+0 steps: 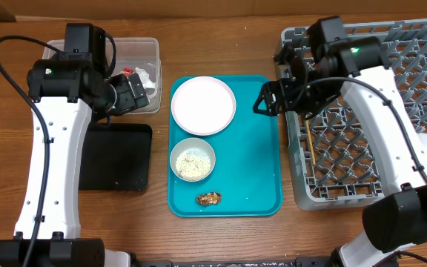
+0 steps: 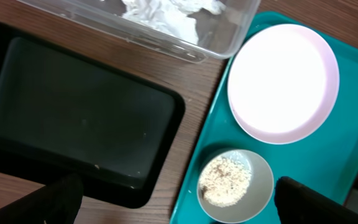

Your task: Sort waste into correct bins and load items into the dishwasher

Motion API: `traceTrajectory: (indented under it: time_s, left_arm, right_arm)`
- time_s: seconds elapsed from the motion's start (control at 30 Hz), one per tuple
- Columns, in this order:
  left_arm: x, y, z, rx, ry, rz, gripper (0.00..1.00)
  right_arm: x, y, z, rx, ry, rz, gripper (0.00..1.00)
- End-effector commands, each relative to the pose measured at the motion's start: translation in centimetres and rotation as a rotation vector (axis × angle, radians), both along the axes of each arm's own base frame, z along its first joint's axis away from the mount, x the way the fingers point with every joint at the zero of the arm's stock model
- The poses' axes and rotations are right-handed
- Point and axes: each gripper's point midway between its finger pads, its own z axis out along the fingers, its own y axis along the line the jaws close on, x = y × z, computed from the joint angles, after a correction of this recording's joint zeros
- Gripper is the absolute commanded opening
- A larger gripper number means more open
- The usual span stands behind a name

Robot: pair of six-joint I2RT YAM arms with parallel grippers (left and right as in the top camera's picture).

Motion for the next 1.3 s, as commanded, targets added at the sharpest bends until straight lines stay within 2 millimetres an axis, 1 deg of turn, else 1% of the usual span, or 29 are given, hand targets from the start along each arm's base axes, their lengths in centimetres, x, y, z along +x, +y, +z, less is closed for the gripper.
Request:
traceTrajectory:
  time_s: [0.0,0.03,0.17,0.3,0.4,0.43,0.57,0.6,0.63,0.73,0.77,0.83,1.0,1.07,1.13,1.2,1.27]
  left_arm:
    - [0.0,-2.3,0.4,-0.047,-0.007,-0.079,1.0]
    - [-0.1,-2.7,0.4,-0.047,-0.007,-0.091,1.0]
    - [-0.5,-5.4,0.4,-0.048,-0.005,-0.17,1.0]
    - [-1.0,-8.7,-0.4,-0.048,0.019,-0.252,1.0]
    - [-1.5,-11.1,-1.7,-0.041,0.062,-0.321,1.0]
    - [-1.7,-12.1,-2.4,-0.038,0.085,-0.344,1.0]
    - [-2.6,-15.1,-5.4,-0.018,0.176,-0.413,1.0]
    - [-2.9,-16.0,-6.3,-0.012,0.206,-0.422,1.0]
    - [-3.6,-17.5,-8.1,-0.007,0.265,-0.437,1.0]
    - [-5.1,-20.2,-10.5,-0.033,0.356,-0.494,0.97]
    - [-5.7,-21.0,-11.5,-0.035,0.39,-0.508,0.95]
    - [-6.6,-22.0,-13.1,-0.026,0.448,-0.521,0.92]
    - [-8.2,-23.1,-17.0,0.028,0.559,-0.555,0.87]
    - [-8.5,-23.0,-18.2,0.044,0.593,-0.555,0.8]
    - [-8.7,-22.8,-19.1,0.056,0.621,-0.551,0.75]
    - [-8.7,-22.3,-19.7,0.077,0.639,-0.542,0.72]
    - [-8.6,-21.9,-19.8,0.098,0.642,-0.538,0.71]
  right_arm:
    - [0.4,-0.8,-0.3,-0.055,0.001,-0.06,0.93]
    - [0.6,-1.4,-0.5,-0.081,0.007,-0.093,0.93]
    - [1.6,-5.3,-1.0,-0.2,0.025,-0.285,1.0]
    - [1.8,-8.7,0.0,-0.209,0.016,-0.39,1.0]
    - [1.7,-11.5,0.8,-0.203,0.015,-0.468,1.0]
    - [1.6,-12.3,1.0,-0.197,0.025,-0.494,1.0]
    - [0.9,-14.0,0.8,-0.191,0.075,-0.541,1.0]
    - [0.6,-14.3,0.7,-0.195,0.084,-0.544,1.0]
    - [0.5,-14.5,0.7,-0.2,0.087,-0.542,1.0]
    - [0.6,-14.5,0.7,-0.198,0.082,-0.543,1.0]
    - [0.6,-14.5,0.7,-0.198,0.082,-0.543,1.0]
    - [0.6,-14.5,0.7,-0.199,0.082,-0.543,1.0]
    - [0.6,-14.5,0.7,-0.199,0.082,-0.543,1.0]
    - [0.6,-14.5,0.7,-0.199,0.082,-0.543,1.0]
    - [0.6,-14.5,0.7,-0.199,0.082,-0.543,1.0]
    - [0.6,-14.5,0.7,-0.199,0.083,-0.542,1.0]
    - [0.6,-14.5,0.7,-0.199,0.083,-0.542,1.0]
